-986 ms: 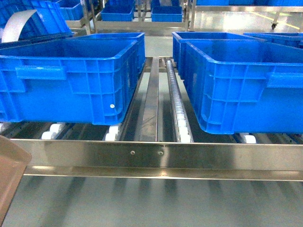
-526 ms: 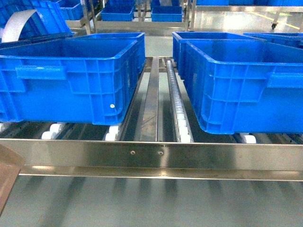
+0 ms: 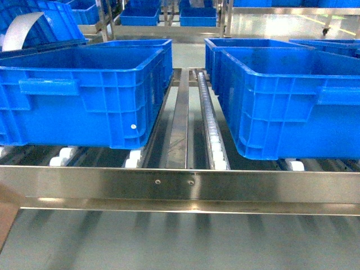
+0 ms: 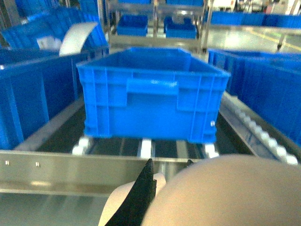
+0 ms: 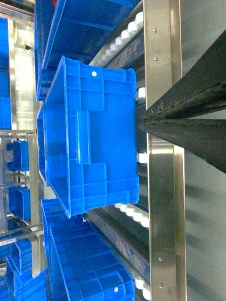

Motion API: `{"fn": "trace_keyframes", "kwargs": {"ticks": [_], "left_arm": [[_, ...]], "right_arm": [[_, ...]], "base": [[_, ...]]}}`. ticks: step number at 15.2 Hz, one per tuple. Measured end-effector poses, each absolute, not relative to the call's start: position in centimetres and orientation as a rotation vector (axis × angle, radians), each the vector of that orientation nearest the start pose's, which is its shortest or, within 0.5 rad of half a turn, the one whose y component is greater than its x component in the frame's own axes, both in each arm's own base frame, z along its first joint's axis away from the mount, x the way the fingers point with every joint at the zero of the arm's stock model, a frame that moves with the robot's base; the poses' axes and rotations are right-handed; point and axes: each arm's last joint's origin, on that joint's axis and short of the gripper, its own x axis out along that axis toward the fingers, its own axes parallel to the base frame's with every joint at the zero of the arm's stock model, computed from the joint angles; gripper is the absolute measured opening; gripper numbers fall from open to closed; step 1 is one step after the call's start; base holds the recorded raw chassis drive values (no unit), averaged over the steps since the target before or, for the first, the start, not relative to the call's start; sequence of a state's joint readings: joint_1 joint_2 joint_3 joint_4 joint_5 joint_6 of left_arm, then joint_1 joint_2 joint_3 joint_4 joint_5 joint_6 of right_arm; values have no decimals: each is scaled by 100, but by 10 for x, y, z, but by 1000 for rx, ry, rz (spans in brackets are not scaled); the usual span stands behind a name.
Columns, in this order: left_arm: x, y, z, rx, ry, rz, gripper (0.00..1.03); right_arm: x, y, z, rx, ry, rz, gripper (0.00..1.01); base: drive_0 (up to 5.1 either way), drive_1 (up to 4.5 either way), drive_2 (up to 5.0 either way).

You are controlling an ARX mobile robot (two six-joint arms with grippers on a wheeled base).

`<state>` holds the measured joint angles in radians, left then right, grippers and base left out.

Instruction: Place part in tray to right shelf

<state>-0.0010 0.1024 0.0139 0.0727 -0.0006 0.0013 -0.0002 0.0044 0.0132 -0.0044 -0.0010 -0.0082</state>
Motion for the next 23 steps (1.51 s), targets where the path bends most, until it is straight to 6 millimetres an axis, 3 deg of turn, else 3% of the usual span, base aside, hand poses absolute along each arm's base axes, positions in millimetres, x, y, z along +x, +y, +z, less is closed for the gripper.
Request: {"fn": "trace_keyframes", "kwargs": {"ticks": [9,16,17,23], "left_arm": [[97,0,167,0,5,0,13],[97,0,167,0,5,-1,13],[97,0,167,0,5,0,13],[97,0,167,0,5,0,13]], "right_arm": [[97,0,167,-8,-5,0,3],[97,0,167,-8,-5,0,92],[97,0,167,-8,-5,0,100],[97,0,167,-8,-5,0,98]], "base": [[0,0,0],[0,0,0],[0,0,0],[0,0,0]]}}
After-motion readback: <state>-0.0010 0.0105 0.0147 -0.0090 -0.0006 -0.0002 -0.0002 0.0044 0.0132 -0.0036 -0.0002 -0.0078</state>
